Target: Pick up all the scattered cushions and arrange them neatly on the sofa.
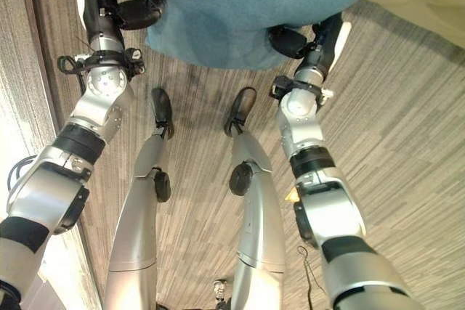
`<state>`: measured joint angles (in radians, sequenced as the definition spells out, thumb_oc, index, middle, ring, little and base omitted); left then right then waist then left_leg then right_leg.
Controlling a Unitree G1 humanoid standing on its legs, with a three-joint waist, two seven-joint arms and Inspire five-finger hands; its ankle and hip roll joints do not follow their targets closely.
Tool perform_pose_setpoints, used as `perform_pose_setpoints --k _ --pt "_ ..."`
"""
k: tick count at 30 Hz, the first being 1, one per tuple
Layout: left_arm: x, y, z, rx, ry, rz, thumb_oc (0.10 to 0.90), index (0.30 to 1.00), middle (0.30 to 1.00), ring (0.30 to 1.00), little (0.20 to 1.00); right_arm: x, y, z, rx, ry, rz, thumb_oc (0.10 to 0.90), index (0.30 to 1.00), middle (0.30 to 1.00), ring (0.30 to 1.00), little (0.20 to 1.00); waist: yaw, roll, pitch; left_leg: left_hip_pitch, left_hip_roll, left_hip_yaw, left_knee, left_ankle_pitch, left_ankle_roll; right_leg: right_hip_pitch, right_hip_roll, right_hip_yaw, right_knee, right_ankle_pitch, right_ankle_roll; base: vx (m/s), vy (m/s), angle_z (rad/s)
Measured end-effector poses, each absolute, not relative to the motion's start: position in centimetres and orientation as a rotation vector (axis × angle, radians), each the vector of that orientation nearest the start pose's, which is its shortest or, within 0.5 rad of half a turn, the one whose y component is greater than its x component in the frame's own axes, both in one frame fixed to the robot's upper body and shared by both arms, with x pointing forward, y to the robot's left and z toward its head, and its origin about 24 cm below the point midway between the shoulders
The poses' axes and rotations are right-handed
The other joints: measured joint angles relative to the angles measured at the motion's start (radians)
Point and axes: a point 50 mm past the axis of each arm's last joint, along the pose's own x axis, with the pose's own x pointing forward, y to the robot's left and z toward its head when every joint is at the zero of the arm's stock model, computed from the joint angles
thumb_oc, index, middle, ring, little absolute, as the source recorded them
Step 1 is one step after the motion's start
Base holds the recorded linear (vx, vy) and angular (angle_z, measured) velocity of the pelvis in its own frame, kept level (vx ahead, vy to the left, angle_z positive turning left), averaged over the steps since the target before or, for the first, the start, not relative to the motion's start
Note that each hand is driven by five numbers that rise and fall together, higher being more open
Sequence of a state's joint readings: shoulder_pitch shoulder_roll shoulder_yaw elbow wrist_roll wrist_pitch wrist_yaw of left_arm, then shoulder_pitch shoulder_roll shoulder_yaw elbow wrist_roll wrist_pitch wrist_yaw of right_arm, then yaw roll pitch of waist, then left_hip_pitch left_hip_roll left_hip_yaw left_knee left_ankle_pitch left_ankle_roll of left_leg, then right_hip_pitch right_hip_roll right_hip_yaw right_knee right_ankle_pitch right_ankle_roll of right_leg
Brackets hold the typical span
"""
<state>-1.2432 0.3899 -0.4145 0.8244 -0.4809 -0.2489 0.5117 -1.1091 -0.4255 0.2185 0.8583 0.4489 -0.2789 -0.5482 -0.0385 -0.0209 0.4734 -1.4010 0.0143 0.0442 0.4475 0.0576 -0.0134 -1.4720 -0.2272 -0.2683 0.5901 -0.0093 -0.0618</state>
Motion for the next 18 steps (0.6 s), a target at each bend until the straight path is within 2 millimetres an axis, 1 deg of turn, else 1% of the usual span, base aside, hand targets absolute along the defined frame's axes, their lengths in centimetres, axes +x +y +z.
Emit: perform_pose_setpoints --k 2,3,4,5,10,11,12,13,14,15,18 --pt "40.3 12.6 28.9 0.014 -0.583 0.190 0.800 0.900 0.900 0.900 0.900 40.2 -19.3 25.5 0.054 -0.508 -0.433 0.800 0.900 0.900 0.900 0.900 0.000 0.000 0.000 -0.003 0.000 0.000 0.000 0.000 -0.001 -0.003 0.001 0.000 0.000 0.000 0.000 0.00 0.000 0.00" --pt "40.3 12.8 29.0 0.003 -0.583 0.193 0.800 0.900 0.900 0.900 0.900 40.2 -19.3 25.6 0.054 -0.510 -0.431 0.800 0.900 0.900 0.900 0.900 0.001 0.000 0.000 -0.004 0.000 0.000 -0.001 0.002 -0.003 -0.005 0.001 0.000 0.000 0.000 0.000 0.00 0.000 0.00" --pt "40.3 12.0 28.8 -0.019 -0.572 0.162 0.800 0.900 0.900 0.900 0.900 40.2 -19.3 25.6 0.057 -0.510 -0.430 0.800 0.900 0.900 0.900 0.900 0.002 0.000 0.000 -0.005 0.001 -0.001 -0.002 0.003 -0.003 -0.006 0.002 0.000 0.000 0.000 -0.001 0.00 0.000 0.00" --pt "40.3 11.8 28.7 -0.038 -0.564 0.147 0.800 0.900 0.900 0.900 0.900 40.2 -19.2 25.6 0.057 -0.511 -0.428 0.800 0.900 0.900 0.900 0.900 0.002 0.000 0.000 -0.005 0.001 -0.001 -0.004 0.004 -0.004 -0.006 0.002 0.000 0.000 0.000 -0.001 0.00 0.000 0.00" --pt "40.4 11.8 28.7 -0.114 -0.544 0.101 0.800 0.900 0.900 0.900 0.900 40.2 -19.2 25.8 0.075 -0.510 -0.398 0.800 0.900 0.900 0.900 0.900 0.003 0.000 0.000 -0.007 0.005 -0.003 -0.007 0.007 -0.008 -0.011 0.006 0.000 -0.001 0.000 -0.001 0.00 0.000 0.00" --pt "40.4 11.9 28.7 -0.136 -0.538 0.085 0.800 0.900 0.900 0.900 0.900 40.3 -19.2 25.8 0.085 -0.508 -0.384 0.522 0.484 0.484 0.484 0.484 0.003 0.000 0.000 -0.008 0.007 -0.003 -0.008 0.007 -0.009 -0.012 0.008 0.000 -0.001 0.000 -0.001 0.00 0.000 0.00" --pt "40.4 12.0 28.8 -0.143 -0.538 0.080 0.800 0.900 0.900 0.900 0.900 40.3 -19.2 25.9 0.092 -0.508 -0.374 0.442 0.364 0.364 0.364 0.364 0.003 0.001 0.000 -0.010 0.007 -0.003 -0.007 0.008 -0.010 -0.013 0.009 0.000 0.000 0.000 -0.001 0.00 0.000 0.00" --pt "40.5 12.1 28.9 -0.154 -0.536 0.071 0.751 0.827 0.827 0.827 0.827 40.3 -19.2 26.0 0.107 -0.506 -0.365 0.400 0.300 0.300 0.300 0.300 0.003 0.003 -0.002 -0.012 0.007 -0.004 -0.007 0.008 -0.010 -0.016 0.009 0.000 0.000 0.001 -0.002 0.00 0.000 0.00" --pt "40.5 12.1 28.9 -0.168 -0.535 0.063 0.461 0.392 0.392 0.392 0.392 40.3 -19.4 26.2 0.111 -0.510 -0.357 0.400 0.300 0.300 0.300 0.300 0.004 0.013 -0.007 -0.023 0.007 -0.007 -0.003 0.008 -0.010 -0.023 0.009 -0.001 0.000 0.001 -0.002 0.00 0.000 0.00" --pt "40.4 12.1 28.9 -0.177 -0.538 0.060 0.400 0.300 0.300 0.300 0.300 40.3 -19.4 26.4 0.116 -0.511 -0.350 0.400 0.300 0.300 0.300 0.300 0.005 0.015 -0.008 -0.027 0.007 -0.007 -0.001 0.008 -0.010 -0.026 0.009 -0.001 0.001 0.002 -0.003 0.00 0.000 0.00" --pt "40.5 12.5 29.1 -0.227 -0.532 0.066 0.400 0.300 0.300 0.300 0.300 40.3 -19.5 26.4 0.108 -0.508 -0.341 0.400 0.300 0.300 0.300 0.300 0.006 0.016 -0.008 -0.031 0.007 -0.007 0.003 0.008 -0.010 -0.030 0.009 -0.001 0.002 0.003 -0.005 0.00 0.000 0.00"
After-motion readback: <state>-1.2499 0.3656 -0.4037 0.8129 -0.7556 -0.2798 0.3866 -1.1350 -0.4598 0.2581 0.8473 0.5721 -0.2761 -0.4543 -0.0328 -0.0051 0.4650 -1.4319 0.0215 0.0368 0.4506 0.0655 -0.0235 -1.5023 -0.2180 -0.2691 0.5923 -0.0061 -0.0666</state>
